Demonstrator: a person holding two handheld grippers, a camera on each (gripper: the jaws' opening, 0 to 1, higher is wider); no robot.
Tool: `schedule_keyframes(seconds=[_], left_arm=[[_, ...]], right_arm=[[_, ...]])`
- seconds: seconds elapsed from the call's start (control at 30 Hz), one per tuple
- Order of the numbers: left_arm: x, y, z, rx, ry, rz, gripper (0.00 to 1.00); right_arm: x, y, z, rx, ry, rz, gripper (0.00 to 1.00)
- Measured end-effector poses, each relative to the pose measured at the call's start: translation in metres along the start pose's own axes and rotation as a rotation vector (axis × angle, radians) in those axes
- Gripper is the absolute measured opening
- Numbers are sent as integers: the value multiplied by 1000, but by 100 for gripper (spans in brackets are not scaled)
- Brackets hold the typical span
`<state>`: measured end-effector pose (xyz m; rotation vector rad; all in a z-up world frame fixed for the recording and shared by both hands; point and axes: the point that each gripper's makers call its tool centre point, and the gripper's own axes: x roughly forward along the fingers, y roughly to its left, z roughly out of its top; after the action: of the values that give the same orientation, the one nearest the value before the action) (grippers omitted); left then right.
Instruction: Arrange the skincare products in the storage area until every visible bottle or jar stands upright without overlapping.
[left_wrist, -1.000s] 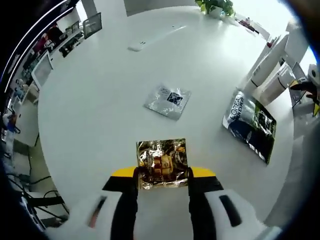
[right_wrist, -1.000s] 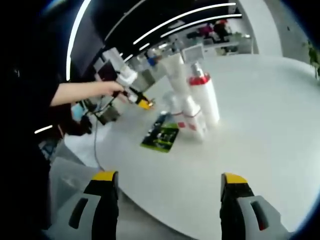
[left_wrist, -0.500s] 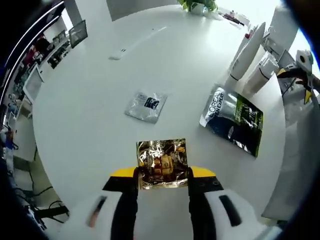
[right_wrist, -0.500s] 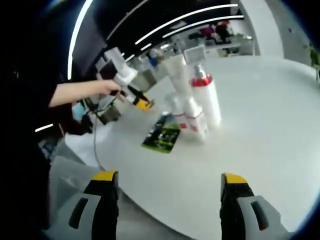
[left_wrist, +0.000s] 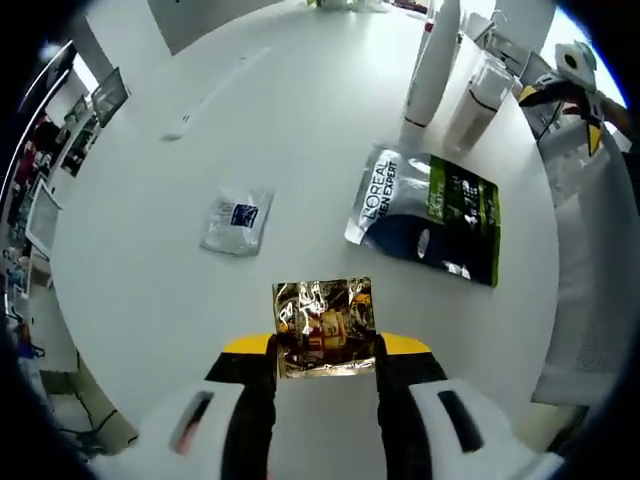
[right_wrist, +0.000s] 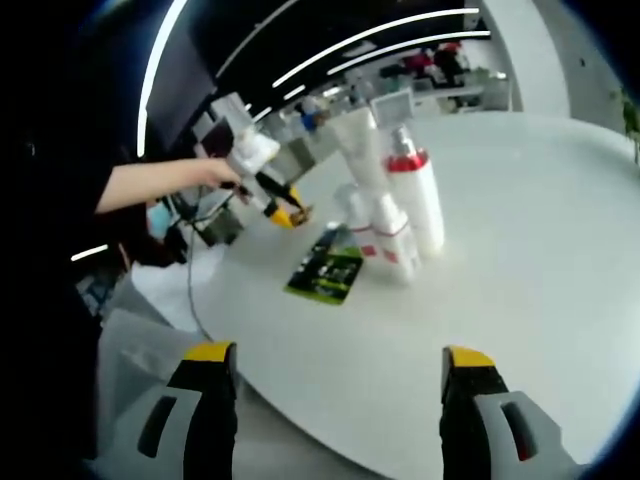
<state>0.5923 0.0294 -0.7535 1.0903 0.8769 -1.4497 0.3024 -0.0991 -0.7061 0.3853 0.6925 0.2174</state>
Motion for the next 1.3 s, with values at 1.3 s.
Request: schedule_keyframes(seconds=[1.3], left_arm=[[37, -15, -2, 285, 73, -106, 38]], right_arm=[[0, -2, -3, 7, 14, -5, 87]])
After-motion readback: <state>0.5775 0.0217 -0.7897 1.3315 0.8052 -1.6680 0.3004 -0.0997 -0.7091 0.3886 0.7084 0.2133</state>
